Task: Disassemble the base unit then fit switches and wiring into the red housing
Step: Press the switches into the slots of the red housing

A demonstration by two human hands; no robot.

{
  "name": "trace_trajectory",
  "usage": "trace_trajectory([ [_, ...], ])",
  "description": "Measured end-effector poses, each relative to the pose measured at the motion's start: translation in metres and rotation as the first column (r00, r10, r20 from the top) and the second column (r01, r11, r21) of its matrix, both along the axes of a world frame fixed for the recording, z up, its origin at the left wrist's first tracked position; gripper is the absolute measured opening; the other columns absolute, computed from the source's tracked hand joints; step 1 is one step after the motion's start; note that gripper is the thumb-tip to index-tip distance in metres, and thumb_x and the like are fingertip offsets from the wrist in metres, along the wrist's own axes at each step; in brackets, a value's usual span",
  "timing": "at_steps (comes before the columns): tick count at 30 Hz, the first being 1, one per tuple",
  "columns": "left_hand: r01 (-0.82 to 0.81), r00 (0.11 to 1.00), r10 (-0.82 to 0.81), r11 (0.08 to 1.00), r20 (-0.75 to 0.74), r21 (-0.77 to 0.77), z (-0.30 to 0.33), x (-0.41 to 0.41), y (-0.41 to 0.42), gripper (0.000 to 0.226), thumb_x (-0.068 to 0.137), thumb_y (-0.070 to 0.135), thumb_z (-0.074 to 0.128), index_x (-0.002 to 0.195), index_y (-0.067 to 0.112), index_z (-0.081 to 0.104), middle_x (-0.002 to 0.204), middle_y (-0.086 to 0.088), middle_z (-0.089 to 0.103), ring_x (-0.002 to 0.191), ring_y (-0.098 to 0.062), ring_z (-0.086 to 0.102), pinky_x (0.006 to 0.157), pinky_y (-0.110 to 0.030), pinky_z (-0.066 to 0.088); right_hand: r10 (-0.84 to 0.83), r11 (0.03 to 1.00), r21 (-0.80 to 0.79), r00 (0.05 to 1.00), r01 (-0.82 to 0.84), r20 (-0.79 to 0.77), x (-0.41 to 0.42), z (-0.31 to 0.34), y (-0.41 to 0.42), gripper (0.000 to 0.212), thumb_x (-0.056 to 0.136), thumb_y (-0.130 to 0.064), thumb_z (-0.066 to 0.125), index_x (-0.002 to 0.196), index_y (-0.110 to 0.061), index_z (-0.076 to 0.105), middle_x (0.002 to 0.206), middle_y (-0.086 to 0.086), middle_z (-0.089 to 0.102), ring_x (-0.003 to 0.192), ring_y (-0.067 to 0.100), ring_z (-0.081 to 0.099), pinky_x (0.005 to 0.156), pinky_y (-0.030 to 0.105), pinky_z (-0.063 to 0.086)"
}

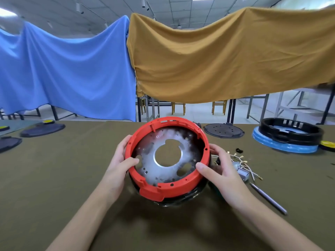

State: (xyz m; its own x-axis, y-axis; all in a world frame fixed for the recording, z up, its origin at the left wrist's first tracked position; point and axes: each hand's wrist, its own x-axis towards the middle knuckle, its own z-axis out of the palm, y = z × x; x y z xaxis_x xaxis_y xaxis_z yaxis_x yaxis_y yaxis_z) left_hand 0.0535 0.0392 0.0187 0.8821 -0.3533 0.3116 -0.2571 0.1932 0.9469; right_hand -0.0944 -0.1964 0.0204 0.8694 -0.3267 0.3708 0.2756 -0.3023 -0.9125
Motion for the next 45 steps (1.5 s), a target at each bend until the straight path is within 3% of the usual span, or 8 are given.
trace_trajectory([
  [13, -0.320, 0.892, 0.246, 0.936, -0.378, -0.146, 0.001, 0.009, 0.002, 0.049, 0.083, -0.008, 0.045, 0.122, 0.014, 0.065, 0.107, -0.007, 0.073, 0.090, -0.023, 0.068, 0.079, -0.034, 0.053, 0.004, 0.969, -0.244, 0.991, -0.038, -0.136, 0.002, -0.001, -0.004, 0.029, 0.096, -0.034, 0.060, 0.119, -0.050, 0.054, 0.118, -0.022, 0.061, 0.104, -0.007, 0.059, 0.089, 0.011, 0.044],
  [17, -0.341, 0.891, 0.287, 0.935, -0.353, -0.101, 0.000, 0.010, 0.000, 0.054, 0.083, -0.015, 0.044, 0.126, 0.013, 0.059, 0.123, -0.008, 0.068, 0.113, -0.026, 0.064, 0.100, -0.039, 0.049, -0.357, 0.907, -0.272, 0.929, 0.321, -0.095, 0.003, 0.007, -0.020, 0.017, 0.094, -0.019, 0.056, 0.100, -0.029, 0.068, 0.091, -0.014, 0.069, 0.082, 0.000, 0.062, 0.066, 0.010, 0.044],
  [20, -0.347, 0.883, 0.314, 0.937, -0.349, -0.035, 0.001, 0.010, 0.002, 0.052, 0.081, -0.016, 0.045, 0.120, 0.012, 0.064, 0.114, -0.007, 0.071, 0.098, -0.024, 0.067, 0.087, -0.036, 0.053, -0.594, 0.778, -0.372, 0.785, 0.506, -0.175, -0.002, 0.017, -0.043, 0.011, 0.088, -0.020, 0.054, 0.086, -0.025, 0.063, 0.082, -0.008, 0.067, 0.078, 0.013, 0.061, 0.062, 0.026, 0.046],
  [25, -0.280, 0.906, 0.279, 0.959, -0.320, 0.043, 0.002, 0.012, 0.007, 0.044, 0.080, -0.013, 0.046, 0.107, 0.013, 0.069, 0.098, -0.006, 0.073, 0.074, -0.019, 0.064, 0.070, -0.032, 0.051, -0.619, 0.707, -0.686, 0.621, 0.173, -0.481, -0.003, 0.011, -0.054, 0.029, 0.084, -0.050, 0.066, 0.079, -0.027, 0.049, 0.083, -0.008, 0.056, 0.087, 0.021, 0.057, 0.061, 0.030, 0.039],
  [29, -0.296, 0.949, 0.311, 0.934, -0.050, 0.200, 0.006, 0.006, 0.008, 0.034, 0.088, -0.003, 0.054, 0.104, 0.023, 0.069, 0.114, -0.003, 0.068, 0.096, -0.014, 0.066, 0.085, -0.033, 0.052, -0.646, 0.668, -0.720, 0.627, 0.187, -0.436, -0.001, 0.010, -0.056, 0.021, 0.083, -0.038, 0.070, 0.080, -0.021, 0.058, 0.087, -0.001, 0.063, 0.086, 0.023, 0.059, 0.060, 0.029, 0.039],
  [34, -0.514, 0.745, 0.158, 0.755, 0.649, 0.407, 0.026, -0.032, -0.001, 0.016, 0.088, 0.014, 0.063, 0.093, 0.029, 0.069, 0.098, 0.017, 0.067, 0.099, -0.011, 0.061, 0.089, -0.031, 0.044, -0.573, 0.797, -0.452, 0.738, 0.400, -0.357, -0.003, 0.017, -0.060, 0.012, 0.081, -0.030, 0.062, 0.087, -0.019, 0.059, 0.086, -0.002, 0.066, 0.083, 0.022, 0.062, 0.066, 0.032, 0.048],
  [39, -0.405, 0.760, -0.307, 0.466, 0.573, 0.786, 0.047, -0.074, -0.054, 0.060, 0.076, 0.081, 0.032, 0.110, 0.038, 0.058, 0.105, 0.023, 0.059, 0.099, 0.000, 0.056, 0.085, -0.030, 0.046, -0.052, 0.909, 0.390, 0.970, 0.144, -0.237, 0.002, 0.017, -0.047, 0.025, 0.091, -0.017, 0.067, 0.106, 0.001, 0.062, 0.097, 0.019, 0.071, 0.070, 0.019, 0.069, 0.066, 0.031, 0.060],
  [45, -0.505, 0.737, -0.328, 0.314, 0.591, 0.804, 0.033, -0.085, -0.090, 0.035, 0.095, 0.042, 0.055, 0.125, 0.026, 0.046, 0.118, 0.004, 0.064, 0.110, -0.024, 0.060, 0.084, -0.037, 0.049, 0.240, 0.645, 0.756, 0.968, -0.107, -0.068, 0.001, 0.014, -0.042, 0.035, 0.083, -0.020, 0.068, 0.110, 0.002, 0.064, 0.089, 0.016, 0.071, 0.073, 0.020, 0.067, 0.065, 0.026, 0.059],
])
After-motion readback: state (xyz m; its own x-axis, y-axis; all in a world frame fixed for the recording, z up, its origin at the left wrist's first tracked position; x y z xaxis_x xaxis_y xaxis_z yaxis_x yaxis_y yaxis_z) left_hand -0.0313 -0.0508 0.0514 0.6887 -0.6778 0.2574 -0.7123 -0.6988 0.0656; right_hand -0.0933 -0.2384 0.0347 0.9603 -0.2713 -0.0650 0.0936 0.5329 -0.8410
